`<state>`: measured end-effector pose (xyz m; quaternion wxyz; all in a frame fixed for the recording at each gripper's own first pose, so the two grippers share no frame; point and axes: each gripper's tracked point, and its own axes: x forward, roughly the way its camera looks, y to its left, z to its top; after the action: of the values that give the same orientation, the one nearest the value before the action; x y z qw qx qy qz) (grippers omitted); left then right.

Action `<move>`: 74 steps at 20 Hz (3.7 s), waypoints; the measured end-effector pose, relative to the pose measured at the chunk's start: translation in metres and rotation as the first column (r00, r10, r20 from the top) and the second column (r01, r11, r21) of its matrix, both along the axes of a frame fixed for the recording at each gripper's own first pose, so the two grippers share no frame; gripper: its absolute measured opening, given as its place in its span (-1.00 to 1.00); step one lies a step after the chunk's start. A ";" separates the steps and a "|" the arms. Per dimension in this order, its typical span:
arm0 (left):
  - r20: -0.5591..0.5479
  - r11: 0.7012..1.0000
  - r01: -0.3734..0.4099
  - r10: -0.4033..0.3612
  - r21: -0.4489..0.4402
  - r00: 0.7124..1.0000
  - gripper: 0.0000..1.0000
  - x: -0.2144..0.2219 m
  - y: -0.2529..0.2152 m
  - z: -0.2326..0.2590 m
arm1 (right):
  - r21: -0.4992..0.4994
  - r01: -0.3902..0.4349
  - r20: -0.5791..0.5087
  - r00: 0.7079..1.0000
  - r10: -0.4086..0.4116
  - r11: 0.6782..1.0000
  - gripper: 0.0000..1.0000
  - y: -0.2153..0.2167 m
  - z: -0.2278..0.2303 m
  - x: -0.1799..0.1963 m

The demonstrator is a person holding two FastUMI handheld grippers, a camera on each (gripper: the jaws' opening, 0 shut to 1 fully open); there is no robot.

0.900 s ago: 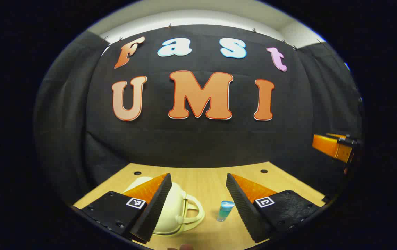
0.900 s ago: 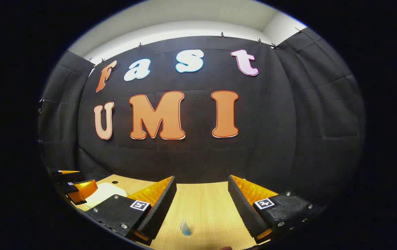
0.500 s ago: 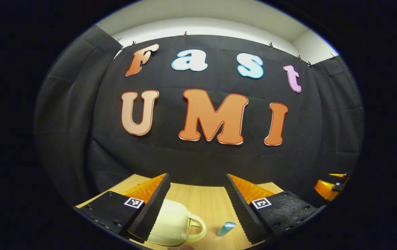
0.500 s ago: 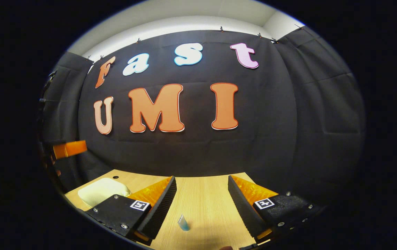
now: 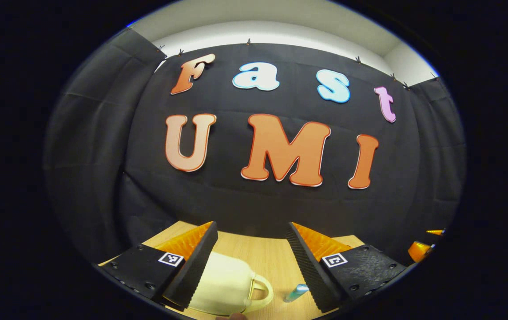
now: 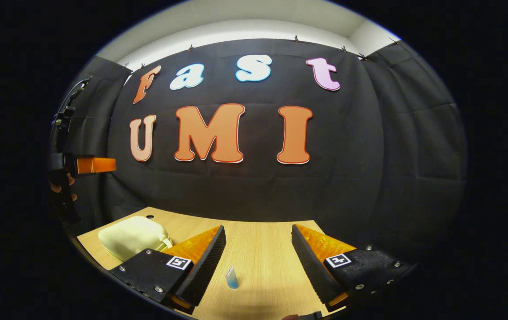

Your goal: First open the suitcase, pack the skin care products into it, and then close the suitcase.

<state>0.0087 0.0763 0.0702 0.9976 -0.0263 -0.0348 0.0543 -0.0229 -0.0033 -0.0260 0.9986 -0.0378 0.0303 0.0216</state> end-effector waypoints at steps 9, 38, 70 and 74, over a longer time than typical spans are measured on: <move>-0.131 0.965 -0.028 0.064 0.260 0.989 0.94 -0.003 0.002 -0.088 | -0.015 -0.006 -0.069 0.998 0.005 1.000 0.89 -0.001 -0.024 0.017; -0.534 0.403 0.435 0.172 0.805 0.828 0.71 0.068 -0.049 -0.308 | 0.135 0.247 -0.315 0.929 -0.195 0.960 0.89 -0.099 -0.118 0.026; -0.579 0.862 0.487 -0.330 0.137 0.746 -0.96 0.048 0.042 -0.147 | 0.191 0.132 -0.230 0.969 -0.086 0.973 0.89 0.096 -0.050 0.065; -0.514 0.889 0.457 -0.388 0.009 0.765 -0.96 0.049 0.127 -0.118 | 0.209 0.133 -0.229 0.970 -0.083 0.969 0.89 0.139 -0.043 0.066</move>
<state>0.0581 0.2028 -0.0480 0.9577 0.0484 0.2272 -0.1697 0.0430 0.1359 -0.0687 0.9868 0.0789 0.1394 -0.0258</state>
